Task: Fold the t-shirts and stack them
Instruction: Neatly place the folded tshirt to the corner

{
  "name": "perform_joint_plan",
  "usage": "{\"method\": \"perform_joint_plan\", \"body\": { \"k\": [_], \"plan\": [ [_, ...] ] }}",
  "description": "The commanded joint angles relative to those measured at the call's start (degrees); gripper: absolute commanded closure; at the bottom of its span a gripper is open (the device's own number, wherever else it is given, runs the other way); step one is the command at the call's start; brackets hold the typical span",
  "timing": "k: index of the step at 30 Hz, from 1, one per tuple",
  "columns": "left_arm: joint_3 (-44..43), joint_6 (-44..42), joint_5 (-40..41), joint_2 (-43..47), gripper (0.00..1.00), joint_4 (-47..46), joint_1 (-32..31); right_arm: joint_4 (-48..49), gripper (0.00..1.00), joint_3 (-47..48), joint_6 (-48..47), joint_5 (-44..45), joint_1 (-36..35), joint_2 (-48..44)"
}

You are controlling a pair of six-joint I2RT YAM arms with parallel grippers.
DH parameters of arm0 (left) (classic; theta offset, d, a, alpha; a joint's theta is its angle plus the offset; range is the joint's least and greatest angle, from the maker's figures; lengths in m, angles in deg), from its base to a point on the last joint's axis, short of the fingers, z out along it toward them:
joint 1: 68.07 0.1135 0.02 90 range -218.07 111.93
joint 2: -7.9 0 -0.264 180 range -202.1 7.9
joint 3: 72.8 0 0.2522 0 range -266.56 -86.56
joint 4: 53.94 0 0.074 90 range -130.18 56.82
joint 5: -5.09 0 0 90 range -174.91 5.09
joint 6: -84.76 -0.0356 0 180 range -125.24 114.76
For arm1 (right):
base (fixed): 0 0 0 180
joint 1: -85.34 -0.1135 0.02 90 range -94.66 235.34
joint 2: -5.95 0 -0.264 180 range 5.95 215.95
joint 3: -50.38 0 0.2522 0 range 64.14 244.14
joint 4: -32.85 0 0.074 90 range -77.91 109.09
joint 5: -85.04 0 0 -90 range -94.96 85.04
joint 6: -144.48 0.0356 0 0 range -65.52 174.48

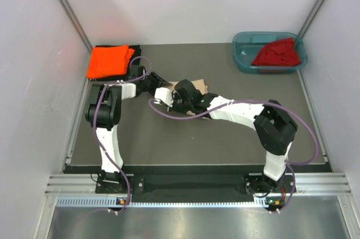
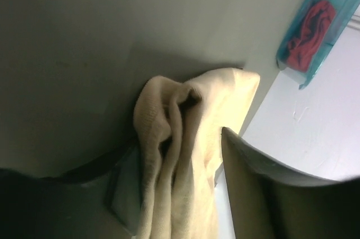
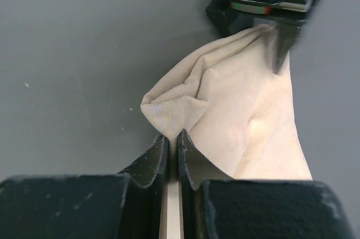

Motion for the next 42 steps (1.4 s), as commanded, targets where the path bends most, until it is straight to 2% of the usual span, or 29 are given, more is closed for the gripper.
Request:
{"method": "perform_joint_plan", "body": {
  "k": [1, 3, 4, 5, 6, 8, 9, 11, 12, 13, 14, 19, 21, 27, 29, 32, 36, 42],
  "plan": [
    [0.17, -6.8, 7.61, -3.89, 0.53, 3.05, -0.01, 3.18, 0.99, -0.21, 1.53, -2.67, 0.51, -4.24],
    [-0.71, -8.91, 7.61, -4.42, 0.65, 2.09, -0.09, 3.35, 0.96, -0.82, 2.4, -2.76, 0.51, -4.86],
    [-1.06, -9.88, 7.52, -4.68, 0.82, 2.0, -0.09, 3.35, 0.94, -0.91, 2.76, -2.5, 0.59, -5.21],
    [-2.19, -11.02, 7.26, -4.86, 0.93, 2.0, -0.09, 3.26, 0.91, -1.0, 3.63, -2.41, 0.51, -5.39],
    [-2.9, -13.64, 7.35, -5.21, 1.0, 2.69, -0.18, 2.83, 0.82, -0.83, 4.16, -2.06, 0.59, -5.74],
    [-4.66, -16.98, 7.44, -4.43, 1.0, 3.58, -0.18, 1.69, 0.73, 0.39, 6.61, 0.05, 0.59, -6.35],
    [-5.01, -18.14, 7.35, -3.9, 1.0, 3.4, -0.27, 0.72, 0.63, 1.1, 7.5, 1.01, 0.68, -6.62],
    [-6.5, -23.47, 7.61, -1.8, 1.0, 4.27, -1.06, -3.93, 0.5, 3.55, 10.39, 3.57, 0.77, -7.67],
    [-7.55, -25.16, 8.57, -1.09, 1.0, 5.76, -1.32, -6.03, 0.38, 4.18, 11.45, 5.4, 0.68, -8.28],
    [-8.52, -26.66, 9.62, -0.3, 1.0, 9.95, -1.59, -8.66, 0.33, 4.53, 12.5, 7.68, 0.77, -8.98],
    [-9.49, -27.89, 10.15, 1.36, 1.0, 10.26, -1.85, -10.17, 0.31, 4.71, 14.6, 8.75, 0.77, -10.99],
    [-14.14, -35.45, 15.94, 4.45, 1.0, 18.24, -1.94, -19.83, 0.28, 5.94, 20.94, 13.23, 1.38, -18.38],
    [-18.19, -38.69, 18.32, 5.42, 1.0, 24.21, -1.94, -24.06, 0.28, 4.9, 22.62, 14.03, 2.0, -22.07],
    [-28.65, -50.72, 32.91, 8.05, 1.0, 37.65, -1.94, -26.09, 0.29, -1.6, 25.08, 12.28, 4.2, -32.53],
    [-31.2, -55.21, 38.34, 8.93, 1.0, 39.17, -1.94, -25.22, 0.3, -4.5, 26.92, 9.99, 4.37, -35.95],
    [-33.49, -59.36, 41.88, 10.34, 1.0, 40.14, -1.94, -22.84, 0.3, -7.32, 29.55, 7.18, 4.46, -38.95],
    [-40.07, -65.77, 48.81, 10.61, 1.0, 43.65, -1.94, -22.93, 0.32, -9.0, 31.5, 4.98, 4.46, -39.75],
    [-46.76, -75.44, 51.46, 10.52, 1.0, 44.71, -2.03, -23.63, 0.32, -8.13, 28.78, 6.47, 4.55, -39.4]
  ]
}}
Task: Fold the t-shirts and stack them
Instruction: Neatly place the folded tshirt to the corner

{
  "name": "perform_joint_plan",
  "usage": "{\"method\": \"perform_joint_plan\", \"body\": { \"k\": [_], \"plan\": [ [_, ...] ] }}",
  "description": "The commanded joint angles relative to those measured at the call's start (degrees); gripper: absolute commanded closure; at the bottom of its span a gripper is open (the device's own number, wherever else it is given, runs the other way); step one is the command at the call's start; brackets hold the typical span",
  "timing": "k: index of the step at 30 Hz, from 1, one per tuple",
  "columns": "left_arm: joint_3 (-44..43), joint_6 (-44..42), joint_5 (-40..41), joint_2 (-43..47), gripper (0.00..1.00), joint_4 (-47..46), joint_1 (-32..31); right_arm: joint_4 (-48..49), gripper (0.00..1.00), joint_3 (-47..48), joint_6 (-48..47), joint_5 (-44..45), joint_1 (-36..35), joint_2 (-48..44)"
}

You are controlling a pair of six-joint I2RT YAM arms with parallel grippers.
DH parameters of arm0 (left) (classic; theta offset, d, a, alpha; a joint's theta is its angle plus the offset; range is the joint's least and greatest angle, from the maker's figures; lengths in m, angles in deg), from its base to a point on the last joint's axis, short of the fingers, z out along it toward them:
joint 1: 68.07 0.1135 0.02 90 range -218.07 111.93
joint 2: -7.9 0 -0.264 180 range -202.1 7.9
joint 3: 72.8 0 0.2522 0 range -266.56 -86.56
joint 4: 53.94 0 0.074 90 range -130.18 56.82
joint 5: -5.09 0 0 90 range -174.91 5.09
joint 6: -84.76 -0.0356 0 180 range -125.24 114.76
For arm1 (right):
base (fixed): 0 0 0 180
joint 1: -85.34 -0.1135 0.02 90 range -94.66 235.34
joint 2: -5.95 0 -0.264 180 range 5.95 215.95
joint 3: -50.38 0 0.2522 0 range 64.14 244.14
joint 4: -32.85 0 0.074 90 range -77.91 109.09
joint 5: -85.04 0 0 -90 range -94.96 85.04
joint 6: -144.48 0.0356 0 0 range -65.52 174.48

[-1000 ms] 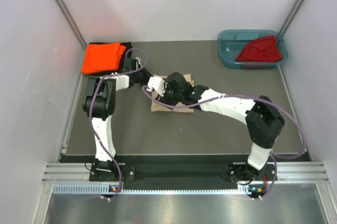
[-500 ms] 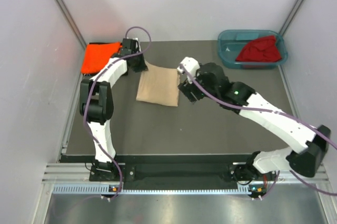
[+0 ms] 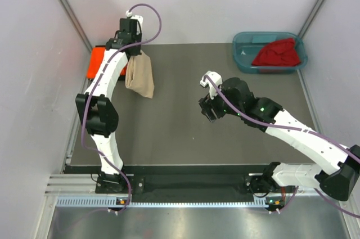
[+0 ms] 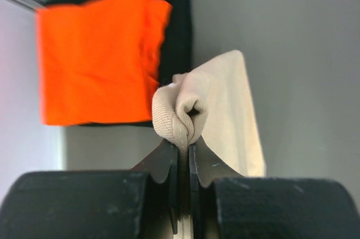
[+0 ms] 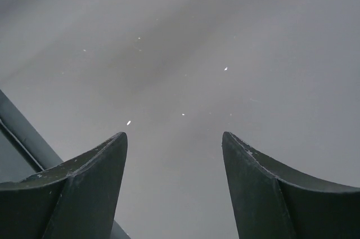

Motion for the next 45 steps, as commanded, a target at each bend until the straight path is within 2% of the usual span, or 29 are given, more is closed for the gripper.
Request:
{"method": "perform_joint_plan", "body": {
  "k": [1, 5, 14, 21, 28, 45],
  "plan": [
    [-4.01, -9.59, 5.08, 3.35, 1.0, 0.06, 0.22, 0.02, 0.32, 1.87, -1.19, 0.66, 0.48, -0.54],
    [-3.92, -16.7, 6.23, 3.7, 1.0, -3.98, 0.31, -0.33, 0.32, 2.39, -0.49, 0.14, 1.54, 0.6],
    [-7.7, -22.61, 5.62, 2.65, 1.0, -8.03, 2.24, -1.83, 0.32, 4.59, -1.02, -0.39, 2.5, 3.24],
    [-12.1, -23.75, -1.14, 0.45, 1.0, -9.79, 4.79, -1.65, 0.33, 5.82, -1.11, -1.01, 4.08, 5.0],
    [-15.79, -24.02, -3.69, -3.33, 1.0, -11.02, 5.5, -1.56, 0.34, 8.37, -1.19, -2.06, 6.19, 7.81],
    [-16.49, -21.47, -3.7, -3.51, 1.0, -11.98, 5.58, -0.07, 0.34, 9.34, -1.9, -5.67, 8.75, 11.24]
  ]
}}
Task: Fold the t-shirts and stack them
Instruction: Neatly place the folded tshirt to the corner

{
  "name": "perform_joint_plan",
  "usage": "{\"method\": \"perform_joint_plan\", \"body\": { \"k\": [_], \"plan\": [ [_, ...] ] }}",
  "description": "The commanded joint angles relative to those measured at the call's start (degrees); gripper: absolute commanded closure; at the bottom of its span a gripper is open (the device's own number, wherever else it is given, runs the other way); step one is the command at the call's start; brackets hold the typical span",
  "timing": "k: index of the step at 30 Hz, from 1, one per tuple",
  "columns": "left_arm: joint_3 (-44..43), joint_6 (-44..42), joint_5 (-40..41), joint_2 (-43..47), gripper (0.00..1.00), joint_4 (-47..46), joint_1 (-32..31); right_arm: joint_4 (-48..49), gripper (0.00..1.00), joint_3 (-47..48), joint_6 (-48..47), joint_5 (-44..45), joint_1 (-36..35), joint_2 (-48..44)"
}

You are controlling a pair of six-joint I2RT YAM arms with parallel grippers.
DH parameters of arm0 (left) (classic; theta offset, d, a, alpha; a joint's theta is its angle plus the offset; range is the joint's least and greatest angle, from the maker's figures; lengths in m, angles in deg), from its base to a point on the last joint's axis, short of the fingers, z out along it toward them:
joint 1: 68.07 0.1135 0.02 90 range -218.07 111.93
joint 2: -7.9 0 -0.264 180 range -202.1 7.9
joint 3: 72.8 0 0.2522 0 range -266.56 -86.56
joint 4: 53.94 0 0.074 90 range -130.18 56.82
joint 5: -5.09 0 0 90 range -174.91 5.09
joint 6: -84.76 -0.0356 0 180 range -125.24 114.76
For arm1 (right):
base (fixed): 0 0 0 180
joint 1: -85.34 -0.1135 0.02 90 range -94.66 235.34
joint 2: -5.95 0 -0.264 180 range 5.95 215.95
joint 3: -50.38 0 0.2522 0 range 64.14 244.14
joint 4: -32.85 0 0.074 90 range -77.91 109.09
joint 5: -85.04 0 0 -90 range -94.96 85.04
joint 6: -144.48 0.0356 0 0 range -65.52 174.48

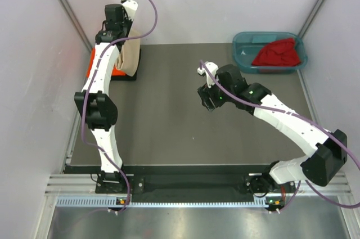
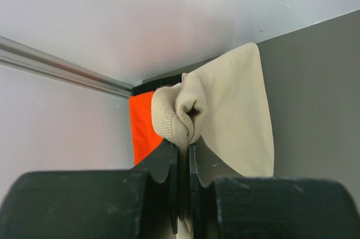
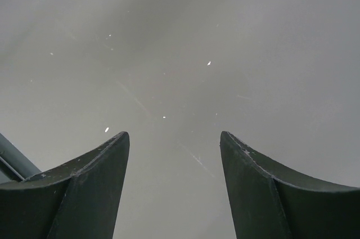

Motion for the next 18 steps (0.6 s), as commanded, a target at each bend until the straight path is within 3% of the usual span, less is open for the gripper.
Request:
{"method": "perform_joint_plan", "body": {
  "k": [1, 18],
  "plan": [
    [-2.57, -0.01, -0.11, 2.05, 1.0, -4.97, 0.25, 1.79, 0.34, 2.91, -0.59, -1.45, 1.23, 0.29],
    [-0.02, -0.27, -0.64, -1.56, 1.0, -9.71, 2.36, 0.91, 0.35, 5.55, -0.59, -1.97, 2.54, 3.8]
  ]
}}
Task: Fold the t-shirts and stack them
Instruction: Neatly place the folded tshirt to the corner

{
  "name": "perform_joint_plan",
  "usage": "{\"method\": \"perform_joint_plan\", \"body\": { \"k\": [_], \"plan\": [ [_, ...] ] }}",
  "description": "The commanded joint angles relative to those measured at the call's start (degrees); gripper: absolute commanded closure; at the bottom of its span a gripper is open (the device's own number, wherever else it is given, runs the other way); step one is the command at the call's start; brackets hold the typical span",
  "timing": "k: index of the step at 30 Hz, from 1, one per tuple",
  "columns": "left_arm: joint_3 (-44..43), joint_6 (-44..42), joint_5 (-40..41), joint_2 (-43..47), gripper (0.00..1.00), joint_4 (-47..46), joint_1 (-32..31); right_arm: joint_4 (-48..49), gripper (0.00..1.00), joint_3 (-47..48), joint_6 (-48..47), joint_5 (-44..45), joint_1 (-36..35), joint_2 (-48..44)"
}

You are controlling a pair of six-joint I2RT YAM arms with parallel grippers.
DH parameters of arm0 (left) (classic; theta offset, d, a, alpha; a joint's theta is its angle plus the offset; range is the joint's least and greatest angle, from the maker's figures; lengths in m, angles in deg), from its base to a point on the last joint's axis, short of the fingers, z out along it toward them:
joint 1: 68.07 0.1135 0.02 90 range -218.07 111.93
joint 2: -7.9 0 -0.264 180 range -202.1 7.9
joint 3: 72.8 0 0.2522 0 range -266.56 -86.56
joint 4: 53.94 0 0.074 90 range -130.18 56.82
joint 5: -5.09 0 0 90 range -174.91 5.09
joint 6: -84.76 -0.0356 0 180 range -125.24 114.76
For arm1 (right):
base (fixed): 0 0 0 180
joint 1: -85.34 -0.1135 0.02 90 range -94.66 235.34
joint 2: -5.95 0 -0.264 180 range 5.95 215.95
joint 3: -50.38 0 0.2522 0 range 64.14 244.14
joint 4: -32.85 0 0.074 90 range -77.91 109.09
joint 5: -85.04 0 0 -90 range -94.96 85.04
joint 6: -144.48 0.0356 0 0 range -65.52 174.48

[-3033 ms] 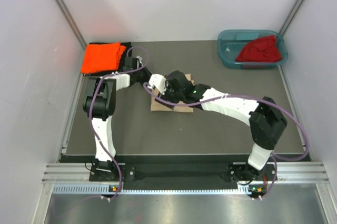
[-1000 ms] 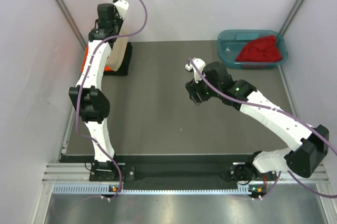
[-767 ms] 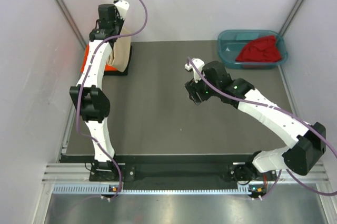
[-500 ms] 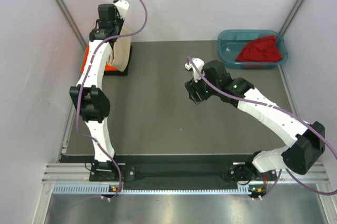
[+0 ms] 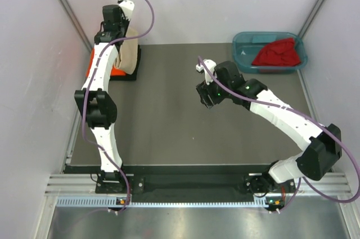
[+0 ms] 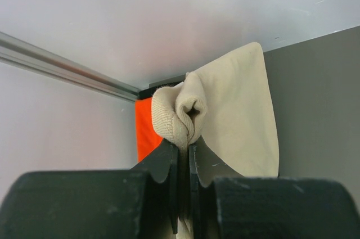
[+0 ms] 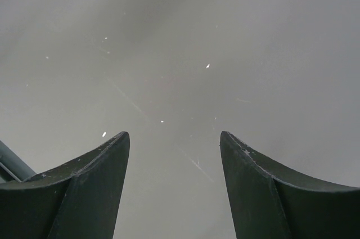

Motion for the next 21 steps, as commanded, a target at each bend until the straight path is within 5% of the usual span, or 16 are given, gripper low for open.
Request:
{"method": "perform_joint_plan", "body": {
  "k": [1, 21],
  "plan": [
    [-0.07, -0.36, -0.75, -0.12, 1.0, -6.17, 1.05, 1.02, 0.34, 4.15, -0.52, -0.77, 1.41, 1.05],
    [-1.12, -1.24, -2.95, -8.55, 1.0, -10.74, 7.72, -0.48, 0.35, 11.0, 0.8, -1.57, 2.46, 9.14]
  ]
}}
